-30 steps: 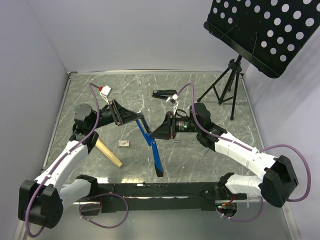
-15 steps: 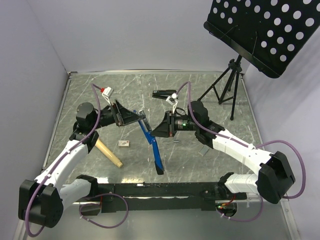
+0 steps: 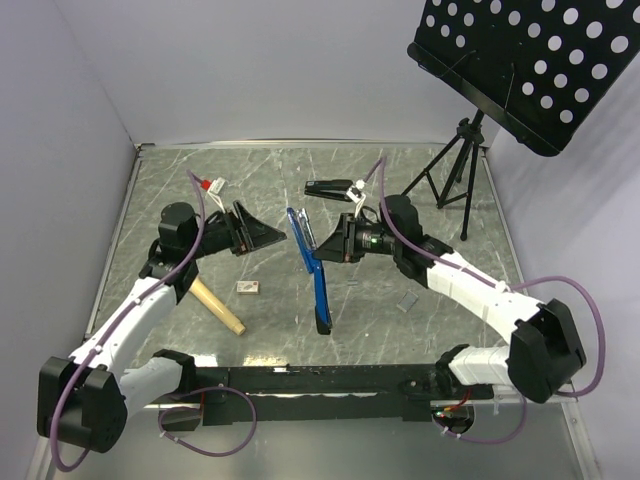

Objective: Unload the staples from the stapler

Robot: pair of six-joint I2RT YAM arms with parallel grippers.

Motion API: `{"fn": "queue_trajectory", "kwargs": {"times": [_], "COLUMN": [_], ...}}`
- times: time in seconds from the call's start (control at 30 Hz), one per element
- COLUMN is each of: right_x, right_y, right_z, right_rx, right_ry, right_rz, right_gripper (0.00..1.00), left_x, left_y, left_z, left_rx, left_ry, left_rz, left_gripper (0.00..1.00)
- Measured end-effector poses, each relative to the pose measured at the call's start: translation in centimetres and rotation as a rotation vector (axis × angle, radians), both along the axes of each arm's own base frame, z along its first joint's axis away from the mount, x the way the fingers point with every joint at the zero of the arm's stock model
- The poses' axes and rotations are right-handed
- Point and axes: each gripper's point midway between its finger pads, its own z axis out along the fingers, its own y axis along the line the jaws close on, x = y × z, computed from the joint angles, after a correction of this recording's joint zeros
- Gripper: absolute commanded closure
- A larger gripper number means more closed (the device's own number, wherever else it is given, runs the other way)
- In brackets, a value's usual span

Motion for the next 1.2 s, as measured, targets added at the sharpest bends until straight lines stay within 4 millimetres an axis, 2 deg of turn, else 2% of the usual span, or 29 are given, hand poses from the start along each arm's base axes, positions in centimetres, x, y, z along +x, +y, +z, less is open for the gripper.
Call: {"fn": "queue_trajectory", "kwargs": {"times": [0.1,0.23,0.4,0.5,0.7,0.9,1.07,1.2], "right_x": [1.1,3.0,4.8,6.0,8.1,9.5,9.5,9.3], "right_y": [-0.4,-1.3,-2.3,-2.1,-0.5,0.9,1.4,1.3], "right_z": [-1.9,-4.5,-7.2,-8.6,-11.0,-12.7,-14.8,-16.1], "right_rx": [-0.087,-0.221,-0.384,-0.477,-0.654,-0.764,-0.854,-0.923], "right_ry": [0.046,0.093,0.125,0.138,0.159,0.172,0.199,0.208], "right_rz": [-0.050,-0.146,-0.234,-0.265,-0.313,-0.353,-0.364,-0.388], "right_gripper": [1.00,1.00,1.00,1.00,1.00,1.00,1.00,0.94], "left_x": [1.2,3.0,3.9,4.3,4.2,4.1,4.0,4.0], "left_y": [0.8,3.4,6.9,8.9,12.1,13.8,14.1,14.2], "left_z": [-0.9,-1.6,-0.2,0.4,-1.1,-2.1,-2.3,-2.3], "left_rx": [0.073,0.207,0.333,0.399,0.516,0.580,0.593,0.595], "left_ry": [-0.003,-0.027,-0.072,-0.099,-0.062,-0.027,-0.020,-0.019], "left_rz": [0.078,0.275,0.476,0.575,0.715,0.781,0.793,0.797], "left_gripper": [0.19,0.19,0.18,0.18,0.16,0.15,0.15,0.15]}}
